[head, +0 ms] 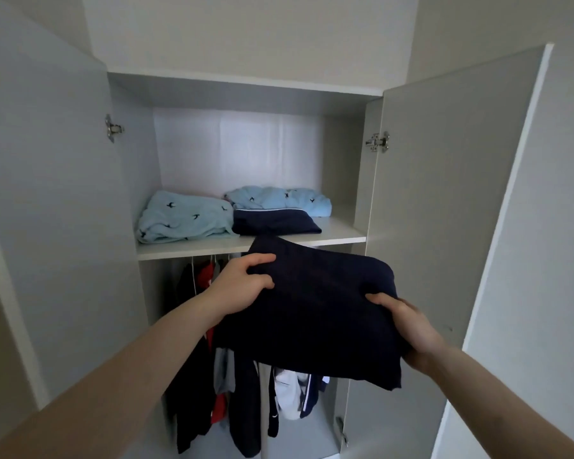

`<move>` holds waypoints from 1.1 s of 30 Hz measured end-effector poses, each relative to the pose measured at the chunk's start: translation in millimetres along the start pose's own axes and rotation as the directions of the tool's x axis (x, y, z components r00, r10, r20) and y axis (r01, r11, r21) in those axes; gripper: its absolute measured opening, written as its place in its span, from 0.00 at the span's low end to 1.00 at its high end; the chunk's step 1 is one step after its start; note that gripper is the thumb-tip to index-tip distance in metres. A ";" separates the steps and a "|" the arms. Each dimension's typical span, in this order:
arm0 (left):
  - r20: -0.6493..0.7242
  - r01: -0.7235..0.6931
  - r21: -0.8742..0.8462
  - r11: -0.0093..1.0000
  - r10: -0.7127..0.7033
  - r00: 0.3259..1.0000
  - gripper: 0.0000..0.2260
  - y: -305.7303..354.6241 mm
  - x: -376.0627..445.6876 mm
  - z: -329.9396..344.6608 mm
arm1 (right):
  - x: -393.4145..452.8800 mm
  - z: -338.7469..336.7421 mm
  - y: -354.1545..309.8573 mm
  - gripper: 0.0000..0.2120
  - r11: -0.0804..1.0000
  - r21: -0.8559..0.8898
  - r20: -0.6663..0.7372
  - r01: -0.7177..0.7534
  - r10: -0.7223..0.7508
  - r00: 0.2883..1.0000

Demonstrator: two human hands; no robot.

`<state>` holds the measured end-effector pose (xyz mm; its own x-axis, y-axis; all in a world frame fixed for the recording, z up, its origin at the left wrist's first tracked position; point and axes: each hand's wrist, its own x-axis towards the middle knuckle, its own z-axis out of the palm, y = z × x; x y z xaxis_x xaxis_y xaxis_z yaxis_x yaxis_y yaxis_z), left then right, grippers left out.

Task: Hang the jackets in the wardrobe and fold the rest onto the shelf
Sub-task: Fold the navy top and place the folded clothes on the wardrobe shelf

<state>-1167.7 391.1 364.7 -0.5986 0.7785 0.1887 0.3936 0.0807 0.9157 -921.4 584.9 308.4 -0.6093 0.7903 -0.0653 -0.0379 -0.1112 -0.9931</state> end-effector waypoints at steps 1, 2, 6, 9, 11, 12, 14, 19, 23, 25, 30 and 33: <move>0.014 -0.006 0.001 1.000 0.006 1.000 0.24 -1.1 15.6 -3.5 | 10.6 4.1 0.0 0.26 1.000 0.005 -0.016 0.005 -0.005 1.000; 0.032 -0.016 -0.001 1.000 0.016 0.999 0.24 -2.1 30.8 -6.3 | 20.8 8.1 0.2 0.25 1.000 0.014 -0.033 0.011 -0.011 0.999; 0.082 -0.049 0.017 0.999 0.047 0.995 0.25 -0.6 82.9 -13.8 | 57.1 18.1 -2.5 0.25 0.998 0.054 -0.108 0.019 -0.013 0.994; 0.071 -0.071 0.045 0.996 0.068 0.995 0.25 0.1 118.6 -17.1 | 84.7 23.3 -10.8 0.26 0.998 0.061 -0.130 0.022 -0.014 0.991; 0.060 -0.088 0.053 0.995 0.084 0.995 0.25 1.8 141.9 -19.0 | 104.4 26.0 -18.2 0.25 0.997 0.062 -0.128 0.034 -0.026 0.991; 0.054 -0.090 0.053 0.994 0.087 0.995 0.25 2.9 152.6 -19.9 | 114.8 27.3 -22.1 0.24 0.997 0.063 -0.128 0.036 -0.028 0.991; 0.043 -0.087 0.044 0.995 0.085 0.995 0.25 3.6 174.5 -21.1 | 136.8 29.7 -30.5 0.22 0.997 0.063 -0.119 0.033 -0.025 0.993; 0.013 -0.064 -0.011 0.998 0.064 0.998 0.25 2.1 234.6 -25.0 | 204.1 31.1 -53.9 0.22 0.997 0.074 -0.067 0.016 -0.011 0.998; -0.051 -0.033 -0.022 0.999 0.031 0.998 0.24 4.8 292.6 -25.1 | 269.5 29.3 -73.1 0.23 0.992 0.125 -0.035 0.019 -0.015 0.999; -0.095 -0.013 -0.047 0.999 0.008 0.995 0.24 6.6 322.2 -22.3 | 304.2 28.1 -81.5 0.23 0.990 0.139 -0.013 0.010 -0.008 1.000; -0.138 -0.006 -0.066 0.998 -0.003 0.990 0.24 9.2 384.9 -10.6 | 381.6 27.4 -105.2 0.26 0.998 0.045 0.018 -0.041 0.040 0.999; -0.168 -0.002 -0.067 0.998 -0.009 0.986 0.25 8.3 417.5 -5.2 | 420.7 31.4 -123.9 0.28 0.997 -0.069 -0.017 -0.038 0.037 0.999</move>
<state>-1418.0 713.6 452.9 -0.7107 0.6624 0.2368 0.3474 0.0378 0.9370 -1197.9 912.2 407.1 -0.5965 0.7959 -0.1034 0.0402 -0.0990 -0.9943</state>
